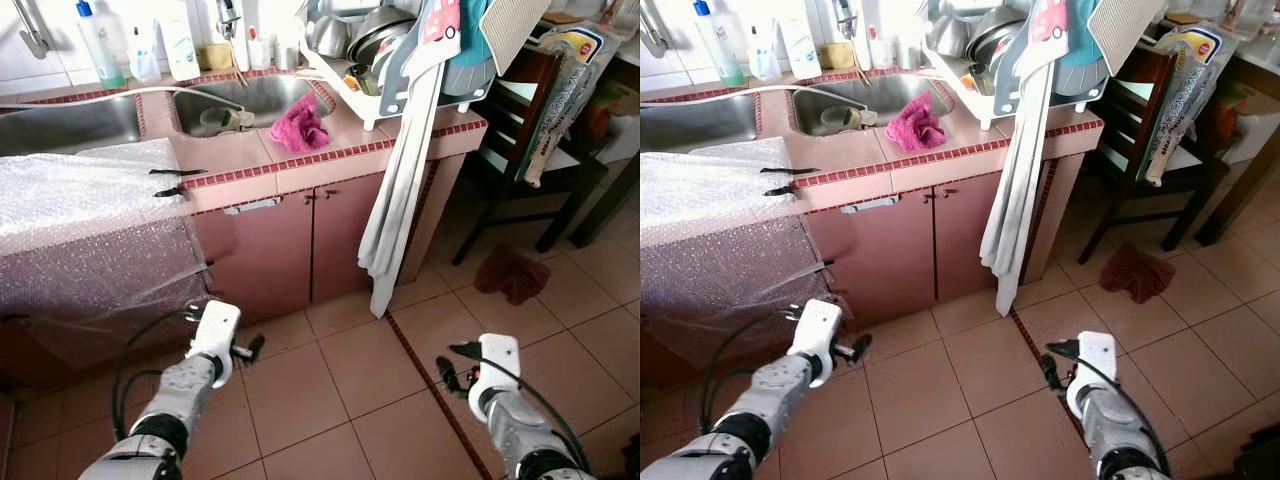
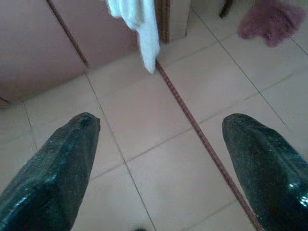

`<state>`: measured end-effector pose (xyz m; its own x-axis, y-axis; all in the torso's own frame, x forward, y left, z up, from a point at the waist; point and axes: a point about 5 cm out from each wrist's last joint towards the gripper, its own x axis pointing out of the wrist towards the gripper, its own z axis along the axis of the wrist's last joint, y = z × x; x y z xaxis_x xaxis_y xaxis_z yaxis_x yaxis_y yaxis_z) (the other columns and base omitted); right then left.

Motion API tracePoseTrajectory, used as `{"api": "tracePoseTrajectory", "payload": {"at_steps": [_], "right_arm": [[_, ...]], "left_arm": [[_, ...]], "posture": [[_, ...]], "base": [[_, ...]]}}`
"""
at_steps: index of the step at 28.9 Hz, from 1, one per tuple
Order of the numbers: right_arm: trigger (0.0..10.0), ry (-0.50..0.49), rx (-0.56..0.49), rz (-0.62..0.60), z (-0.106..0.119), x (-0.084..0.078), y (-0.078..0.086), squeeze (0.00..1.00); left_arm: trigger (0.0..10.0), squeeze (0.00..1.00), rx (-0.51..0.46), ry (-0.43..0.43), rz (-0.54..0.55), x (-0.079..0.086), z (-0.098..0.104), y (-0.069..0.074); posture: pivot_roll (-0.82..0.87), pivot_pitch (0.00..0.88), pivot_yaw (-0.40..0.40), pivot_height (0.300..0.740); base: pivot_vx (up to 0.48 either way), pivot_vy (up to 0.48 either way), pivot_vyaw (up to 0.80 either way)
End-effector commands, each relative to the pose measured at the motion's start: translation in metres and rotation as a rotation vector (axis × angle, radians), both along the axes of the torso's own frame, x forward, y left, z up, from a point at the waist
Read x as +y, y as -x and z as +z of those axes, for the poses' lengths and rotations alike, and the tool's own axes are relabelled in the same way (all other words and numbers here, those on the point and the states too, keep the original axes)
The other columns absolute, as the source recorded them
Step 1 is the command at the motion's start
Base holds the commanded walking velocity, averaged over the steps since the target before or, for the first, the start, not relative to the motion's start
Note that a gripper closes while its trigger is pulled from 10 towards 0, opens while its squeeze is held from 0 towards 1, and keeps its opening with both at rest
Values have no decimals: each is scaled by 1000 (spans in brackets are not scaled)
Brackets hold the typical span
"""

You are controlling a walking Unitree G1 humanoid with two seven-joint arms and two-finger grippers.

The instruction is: Kitchen organization

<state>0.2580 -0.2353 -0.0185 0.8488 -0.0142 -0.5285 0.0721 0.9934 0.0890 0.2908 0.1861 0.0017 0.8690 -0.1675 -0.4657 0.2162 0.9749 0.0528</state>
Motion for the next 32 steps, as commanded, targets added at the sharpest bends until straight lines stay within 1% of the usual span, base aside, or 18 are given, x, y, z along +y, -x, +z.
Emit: {"api": "tracePoseTrajectory", "payload": {"at_steps": [1, 2, 3, 4, 5, 6, 7, 8, 11, 12, 15, 17, 20, 21, 23, 27, 29, 32], "right_arm": [[10000, -5, -93, 6, 15, -6, -5, 0], [10000, 2, -121, 14, 20, -8, -5, 0], [10000, -1, -168, 31, 30, -9, -2, 0], [10000, -1, -168, 31, 30, -9, -2, 0], [10000, -12, -181, 33, 33, -9, 0, 0], [10000, -15, -215, 42, 41, -9, 5, 0], [10000, -15, -215, 42, 41, -9, 5, 0], [10000, -17, -247, 45, 52, -7, 7, 0], [10000, 2, -286, 57, 65, -3, 8, 0], [10000, 24, -319, 72, 80, 2, 11, 0], [10000, 30, -359, 44, 97, 8, 17, 0], [10000, -2, -372, 31, 102, 11, 19, 0], [10000, -121, -296, -88, 98, 9, 21, 0], [10000, -193, -280, -103, 96, 9, 21, 0], [10000, -101, -293, -50, 99, 9, 19, 0], [10000, -95, -313, -58, 108, 11, 13, 0], [10000, -122, -333, -35, 116, 18, 2, 0], [10000, -138, -335, -51, 117, 20, -4, 0]], "left_arm": [[10000, 0, -117, -7, -4, 6, 15, -4], [10000, 0, -165, -13, -5, 7, 22, -4], [10000, 0, -265, -13, 8, 10, 37, -1], [10000, 0, -265, -13, 8, 10, 37, -1], [10000, 0, -304, -29, 9, 12, 42, 1], [10000, 0, -394, -72, 12, 15, 55, 6], [10000, 0, -394, -72, 12, 15, 55, 6], [10000, 0, -439, -90, 40, 17, 64, 12], [10000, 0, -439, -91, 74, 19, 67, 23], [10000, 0, -433, -93, 39, 14, 69, 37], [10000, 0, -397, -56, 72, 17, 71, 48], [10000, 0, -396, -54, 73, 17, 74, 48], [10000, 0, -370, -10, 95, 14, 78, 48], [10000, 0, -386, -5, 92, 13, 81, 47], [10000, 0, -417, 21, 116, 8, 91, 40], [10000, 0, -426, 20, 84, 0, 101, 36], [10000, 0, -467, 39, 36, -11, 110, 34], [10000, 0, -439, 38, 97, -4, 105, 32]], "posture": [[-16, 0, 14, 740], [-16, 0, 14, 740], [-13, 0, 14, 740], [-13, 0, 14, 740], [-12, 0, 14, 740], [-9, 0, 13, 740], [-9, 0, 13, 740], [-6, 0, 13, 740], [-14, 0, 17, 740], [-18, 0, 21, 740], [-21, 0, 18, 740], [-23, 0, 17, 740], [-25, 0, 14, 740], [-25, 0, 14, 740], [-19, 0, 8, 740], [-21, 0, 8, 740], [-22, 0, 12, 740], [-14, 0, 11, 740]], "base": [[0, 0, 0], [0, 0, 0], [0, 0, 0], [0, 0, 0], [0, 0, 0], [0, 0, 0], [0, 0, 0], [0, 0, 0], [0, 0, 0], [0, 0, 0], [0, 0, 0], [0, 0, 0], [0, 0, 0], [0, 0, 0], [0, 0, 0], [0, 0, 0], [0, 0, 234], [0, 0, 690]]}}
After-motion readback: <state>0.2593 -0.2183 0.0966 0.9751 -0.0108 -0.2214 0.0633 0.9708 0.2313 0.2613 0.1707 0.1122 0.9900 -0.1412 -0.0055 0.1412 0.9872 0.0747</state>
